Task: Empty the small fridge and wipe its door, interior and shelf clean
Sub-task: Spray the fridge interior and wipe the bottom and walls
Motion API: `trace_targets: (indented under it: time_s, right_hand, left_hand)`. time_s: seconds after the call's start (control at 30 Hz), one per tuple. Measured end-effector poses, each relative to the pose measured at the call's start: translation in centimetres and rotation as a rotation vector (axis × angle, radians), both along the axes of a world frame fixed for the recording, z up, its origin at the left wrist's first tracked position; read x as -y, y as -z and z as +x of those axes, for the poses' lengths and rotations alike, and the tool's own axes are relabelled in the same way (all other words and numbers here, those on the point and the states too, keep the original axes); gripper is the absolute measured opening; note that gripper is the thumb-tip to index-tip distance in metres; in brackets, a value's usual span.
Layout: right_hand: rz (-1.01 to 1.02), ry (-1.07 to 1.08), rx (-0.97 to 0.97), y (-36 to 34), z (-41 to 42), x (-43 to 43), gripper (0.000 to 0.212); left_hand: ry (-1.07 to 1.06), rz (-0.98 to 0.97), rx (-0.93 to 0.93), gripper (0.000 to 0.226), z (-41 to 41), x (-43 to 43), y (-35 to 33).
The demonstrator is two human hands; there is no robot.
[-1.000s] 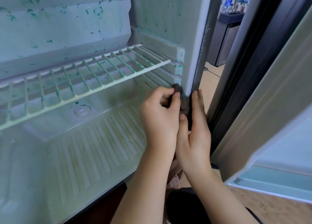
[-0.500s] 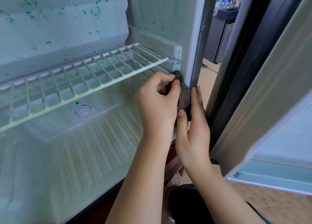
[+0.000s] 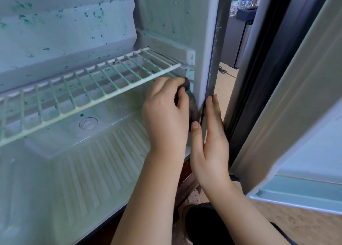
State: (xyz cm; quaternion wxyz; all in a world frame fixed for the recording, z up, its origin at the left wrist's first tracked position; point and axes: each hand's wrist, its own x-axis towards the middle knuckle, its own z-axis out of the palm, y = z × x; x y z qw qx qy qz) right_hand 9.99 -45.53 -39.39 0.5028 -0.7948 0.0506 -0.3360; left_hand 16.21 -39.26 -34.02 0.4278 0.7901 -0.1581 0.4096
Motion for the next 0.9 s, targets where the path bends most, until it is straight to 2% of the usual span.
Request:
trace_targets:
  time_s: [0.23, 0.43, 0.6, 0.73, 0.8, 0.9]
  right_hand:
    - [0.03, 0.009, 0.002, 0.0, 0.1, -0.2, 0.055]
    - [0.052, 0.019, 0.012, -0.1, 0.0, -0.3, 0.053]
    - [0.042, 0.074, 0.079, -0.4, -0.3, -1.0, 0.048]
    - [-0.187, 0.075, 0.216, -0.5, -0.7, -1.5, 0.031]
    - [-0.23, 0.02, 0.088, 0.0, -0.3, -1.4, 0.025]
    - [-0.285, -0.097, -0.223, 1.3, 0.7, -1.4, 0.027]
  left_hand:
    - [0.147, 0.05, 0.047, 0.016, -0.4, -0.3, 0.2]
    - [0.227, 0.22, -0.187, 0.019, -0.3, -2.7, 2.3]
    - [0.143, 0.002, -0.387, 0.013, 0.6, -5.9, 1.8]
    - [0.122, -0.085, -0.523, 0.015, 0.8, -7.5, 2.0]
    - [0.113, -0.148, -0.546, 0.012, 1.0, -8.1, 2.1]
    - [0.125, -0.246, -0.596, 0.011, 1.2, -8.7, 2.1]
